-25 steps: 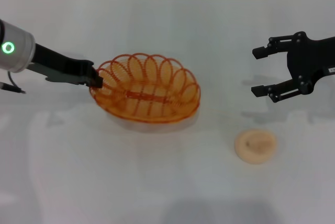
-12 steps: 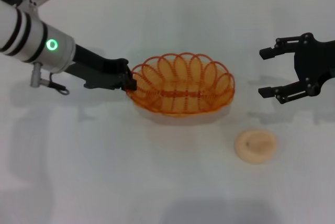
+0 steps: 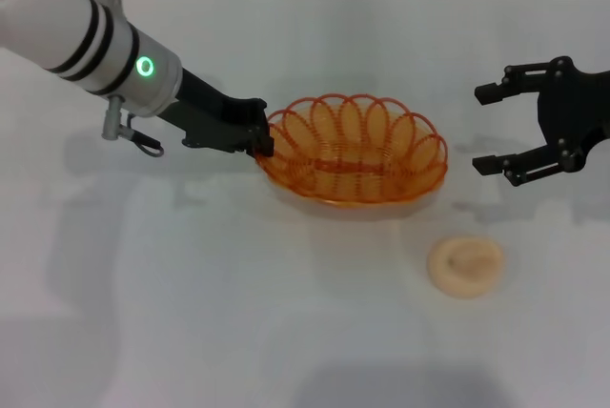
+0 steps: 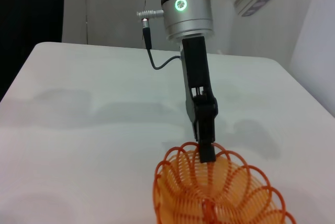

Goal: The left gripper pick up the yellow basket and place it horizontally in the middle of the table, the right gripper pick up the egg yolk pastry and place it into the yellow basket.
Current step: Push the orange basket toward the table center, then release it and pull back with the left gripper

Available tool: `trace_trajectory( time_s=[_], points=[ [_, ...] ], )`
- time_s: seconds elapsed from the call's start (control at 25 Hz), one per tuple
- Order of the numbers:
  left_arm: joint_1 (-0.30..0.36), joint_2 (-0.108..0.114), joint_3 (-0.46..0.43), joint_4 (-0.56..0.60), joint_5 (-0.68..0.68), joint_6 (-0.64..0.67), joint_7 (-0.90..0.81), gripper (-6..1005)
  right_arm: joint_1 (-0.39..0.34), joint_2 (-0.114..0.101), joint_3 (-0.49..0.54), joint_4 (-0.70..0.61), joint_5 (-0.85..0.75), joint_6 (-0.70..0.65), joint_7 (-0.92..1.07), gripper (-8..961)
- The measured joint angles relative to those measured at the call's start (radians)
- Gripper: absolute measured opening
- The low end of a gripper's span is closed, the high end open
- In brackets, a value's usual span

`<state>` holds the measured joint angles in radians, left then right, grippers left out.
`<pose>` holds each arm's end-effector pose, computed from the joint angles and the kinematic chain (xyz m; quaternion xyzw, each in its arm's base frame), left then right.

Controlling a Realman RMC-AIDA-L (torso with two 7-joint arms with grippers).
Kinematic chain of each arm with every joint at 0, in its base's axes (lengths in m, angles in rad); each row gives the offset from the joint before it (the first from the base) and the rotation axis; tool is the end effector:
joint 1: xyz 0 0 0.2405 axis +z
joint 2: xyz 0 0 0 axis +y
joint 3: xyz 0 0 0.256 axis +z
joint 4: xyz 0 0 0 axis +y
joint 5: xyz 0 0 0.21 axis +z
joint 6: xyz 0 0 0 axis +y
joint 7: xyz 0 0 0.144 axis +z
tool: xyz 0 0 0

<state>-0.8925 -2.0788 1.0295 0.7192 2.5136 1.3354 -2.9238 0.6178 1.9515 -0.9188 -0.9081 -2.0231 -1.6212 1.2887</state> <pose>-0.1888 0.4046 -0.0372 -0.7590 -0.6366 0.0385 0.1311 0.2155 0.3676 0.0534 -0.9877 -0.0302 0.1027 0.1140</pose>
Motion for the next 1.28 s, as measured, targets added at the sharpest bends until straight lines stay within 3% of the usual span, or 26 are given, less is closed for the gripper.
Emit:
trace_trajectory(
  time_s=[0.8, 1.04, 1.12, 1.28],
  points=[
    [-0.002, -0.004, 0.045, -0.025, -0.068, 0.024, 0.034, 123, -0.003, 0.002, 0.002, 0.0, 0.0, 0.003, -0.002, 753],
    [0.006, 0.007, 0.045, -0.003, -0.065, 0.05, 0.043, 351, -0.003, 0.002, 0.002, 0.0, 0.0, 0.003, 0.006, 749],
    [0.026, 0.015, 0.043, 0.032, -0.052, 0.072, 0.043, 589, -0.004, 0.002, 0.002, 0.0, 0.0, 0.003, 0.008, 748],
    [0.087, 0.026, 0.026, 0.153, -0.076, 0.129, 0.084, 637, -0.008, 0.003, 0.002, -0.007, 0.0, 0.002, 0.017, 746]
  ],
)
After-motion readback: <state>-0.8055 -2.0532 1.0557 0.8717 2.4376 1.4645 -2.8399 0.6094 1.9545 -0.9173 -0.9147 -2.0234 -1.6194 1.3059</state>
